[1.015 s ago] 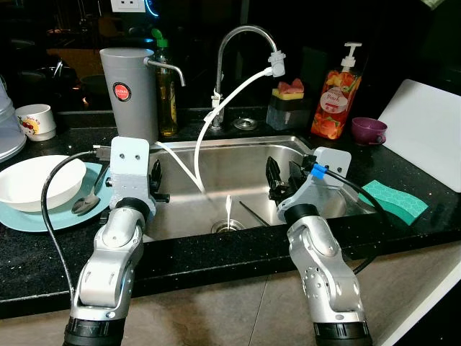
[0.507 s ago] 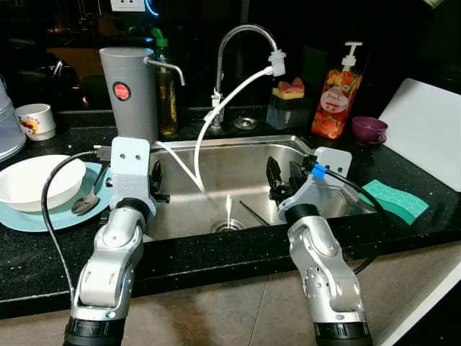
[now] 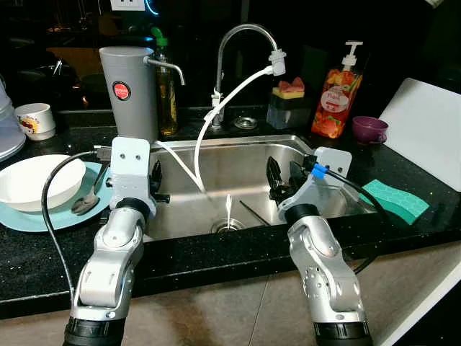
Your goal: Kitchen organization
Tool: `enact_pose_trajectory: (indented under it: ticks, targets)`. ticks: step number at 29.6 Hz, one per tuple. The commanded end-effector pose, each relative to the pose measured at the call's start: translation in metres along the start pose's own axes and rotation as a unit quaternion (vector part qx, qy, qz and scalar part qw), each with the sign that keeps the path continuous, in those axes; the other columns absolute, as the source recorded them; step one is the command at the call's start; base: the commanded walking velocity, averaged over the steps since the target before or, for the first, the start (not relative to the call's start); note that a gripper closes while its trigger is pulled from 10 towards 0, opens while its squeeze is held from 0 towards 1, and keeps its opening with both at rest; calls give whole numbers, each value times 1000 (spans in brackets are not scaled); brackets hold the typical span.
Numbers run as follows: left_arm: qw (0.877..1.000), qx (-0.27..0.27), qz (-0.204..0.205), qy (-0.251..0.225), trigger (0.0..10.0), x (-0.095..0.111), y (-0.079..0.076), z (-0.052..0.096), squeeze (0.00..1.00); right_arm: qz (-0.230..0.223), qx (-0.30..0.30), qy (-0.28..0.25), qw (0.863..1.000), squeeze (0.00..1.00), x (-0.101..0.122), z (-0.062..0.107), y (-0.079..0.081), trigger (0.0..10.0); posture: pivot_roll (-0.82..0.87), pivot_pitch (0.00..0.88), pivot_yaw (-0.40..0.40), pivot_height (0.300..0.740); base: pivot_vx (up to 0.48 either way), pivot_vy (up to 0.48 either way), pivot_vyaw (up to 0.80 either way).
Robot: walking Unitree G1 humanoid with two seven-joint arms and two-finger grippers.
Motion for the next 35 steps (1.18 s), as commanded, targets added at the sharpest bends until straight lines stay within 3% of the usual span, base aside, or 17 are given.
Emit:
enact_pose_trajectory:
  ticks: [1,35]
  targets:
    - [1000,-5,-4,-4,10000,3,-2,3,0,1,-1,-6,1000,0,3,1,-1,10000,174,109,-43,740,0,0,0]
    - [1000,-5,-2,-2,10000,1,-4,4,0,1,9,-6,1000,0,4,0,2,10000,172,98,-54,740,0,0,0]
Point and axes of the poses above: a point about 5 cm out from each wrist's last joint towards the gripper, its own z axis pointing back from the gripper into the wrist, its own x axis along the axis of the wrist's last joint, y = z × x, the point moved 1 cm from there along -z, pointing out of the wrist towards the gripper, and after that the axes turned 12 degrees about -z, right-handed, at the moved point
